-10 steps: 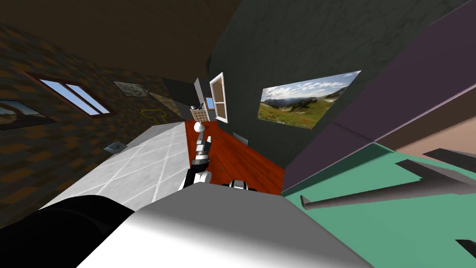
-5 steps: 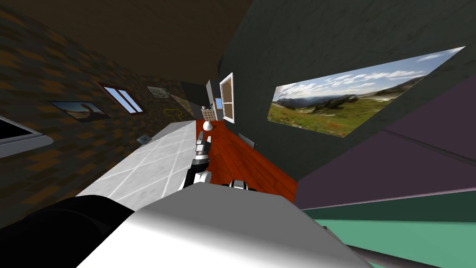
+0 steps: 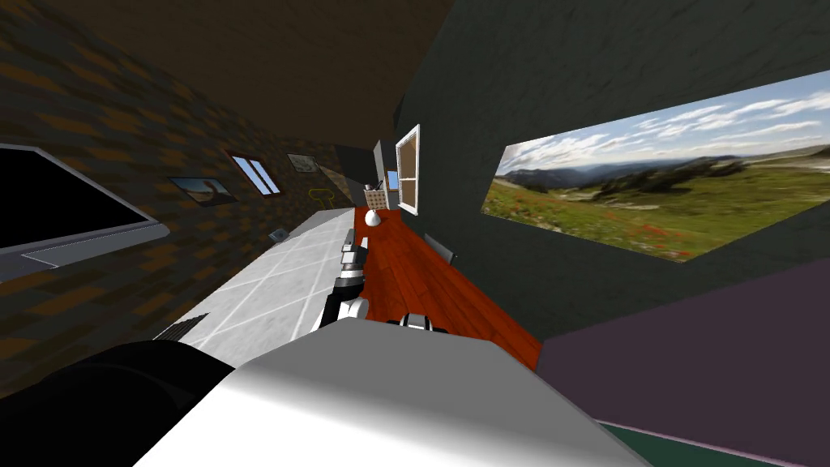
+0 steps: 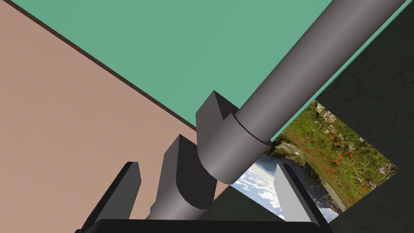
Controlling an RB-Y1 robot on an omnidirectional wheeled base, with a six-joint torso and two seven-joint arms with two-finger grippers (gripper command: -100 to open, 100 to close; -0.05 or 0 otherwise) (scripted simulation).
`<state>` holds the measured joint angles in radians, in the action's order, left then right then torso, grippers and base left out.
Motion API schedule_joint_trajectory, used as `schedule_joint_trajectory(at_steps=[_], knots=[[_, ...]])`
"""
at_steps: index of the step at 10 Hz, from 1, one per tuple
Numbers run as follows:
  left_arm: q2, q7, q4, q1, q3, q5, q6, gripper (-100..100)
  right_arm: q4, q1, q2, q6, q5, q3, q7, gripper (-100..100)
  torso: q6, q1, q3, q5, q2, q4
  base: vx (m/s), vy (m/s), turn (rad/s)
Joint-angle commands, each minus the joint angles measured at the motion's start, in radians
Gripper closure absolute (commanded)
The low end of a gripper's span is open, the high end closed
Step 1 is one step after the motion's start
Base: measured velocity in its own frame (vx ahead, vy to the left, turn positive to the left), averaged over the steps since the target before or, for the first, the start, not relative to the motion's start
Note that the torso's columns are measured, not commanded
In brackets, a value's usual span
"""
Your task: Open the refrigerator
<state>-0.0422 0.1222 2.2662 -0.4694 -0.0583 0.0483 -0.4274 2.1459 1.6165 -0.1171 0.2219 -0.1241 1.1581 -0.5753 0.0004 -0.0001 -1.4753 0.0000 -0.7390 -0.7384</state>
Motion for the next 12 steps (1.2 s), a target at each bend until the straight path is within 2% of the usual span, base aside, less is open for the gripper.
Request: schedule_joint_trajectory(at_steps=[1,2,3,4,5,6,7,8,9,11,12], knots=[[0.0,0.0,0.0,0.0,0.0,0.0,0.0,0,-0.024,0.053,0.041,-0.016,-0.006,0.055,-0.032,-100,-0.001,0.001,-0.001,0.0,0.002,0.001,0.111,0.015,0.178],[0.0,0.0,0.0,0.0,0.0,0.0,0.0,0,-0.017,0.037,0.032,-0.016,-0.007,0.04,-0.027,-100,0.0,0.001,-0.001,0.0,0.002,0.001,0.045,0.005,0.015],[0.0,0.0,0.0,0.0,0.0,0.0,0.0,0,-0.02,0.049,0.03,-0.022,-0.001,0.046,-0.022,-100,-0.001,0.001,0.0,0.0,-0.001,0.0,0.059,-0.094,0.01],[0.0,0.0,0.0,0.0,0.0,0.0,0.0,0,-0.02,0.044,0.033,-0.02,-0.005,0.043,-0.026,-100,-0.002,-0.004,-0.001,-0.001,0.001,0.001,0.035,-0.063,0.017],[0.0,0.0,0.0,0.0,0.0,0.0,0.0,0,-0.021,0.044,0.032,-0.021,-0.004,0.044,-0.026,100,-0.001,-0.001,-0.001,-0.001,0.001,0.0,0.0,-0.019,-0.023],[0.0,0.0,0.0,0.0,0.0,0.0,0.0,0,-0.059,0.037,-0.001,0.008,0.012,0.047,-0.039,100,-0.002,0.001,0.001,-0.003,0.001,0.0,-0.114,0.056,0.063],[0.0,0.0,0.0,0.0,0.0,0.0,0.0,0,-0.059,0.037,-0.001,0.008,0.012,0.047,-0.039,100,-0.003,0.002,0.003,-0.003,-0.003,0.0,-0.17,0.088,0.063],[0.0,0.0,0.0,0.0,0.0,0.0,0.0,0,-0.095,0.029,-0.035,0.039,0.029,0.046,-0.052,100,0.001,0.003,0.005,-0.002,-0.004,-0.001,-0.212,0.114,0.073],[0.0,0.0,0.0,0.001,0.0,0.0,0.0,0,-0.095,0.029,-0.035,0.039,0.029,0.046,-0.052,100,0.002,0.003,0.006,-0.001,-0.006,-0.002,-0.171,0.132,0.038],[0.0,0.0,0.0,0.001,0.0,0.0,0.0,0,-0.157,0.012,-0.103,0.102,0.061,0.045,-0.079,100,0.003,0.0,0.005,-0.002,-0.005,-0.002,-0.259,0.159,0.065],[0.0,0.0,0.0,0.001,0.0,0.0,0.0,0,-0.166,0.012,-0.104,0.102,0.061,0.045,-0.079,100,0.001,-0.002,0.006,-0.002,-0.008,-0.003,-0.233,0.154,0.064]])
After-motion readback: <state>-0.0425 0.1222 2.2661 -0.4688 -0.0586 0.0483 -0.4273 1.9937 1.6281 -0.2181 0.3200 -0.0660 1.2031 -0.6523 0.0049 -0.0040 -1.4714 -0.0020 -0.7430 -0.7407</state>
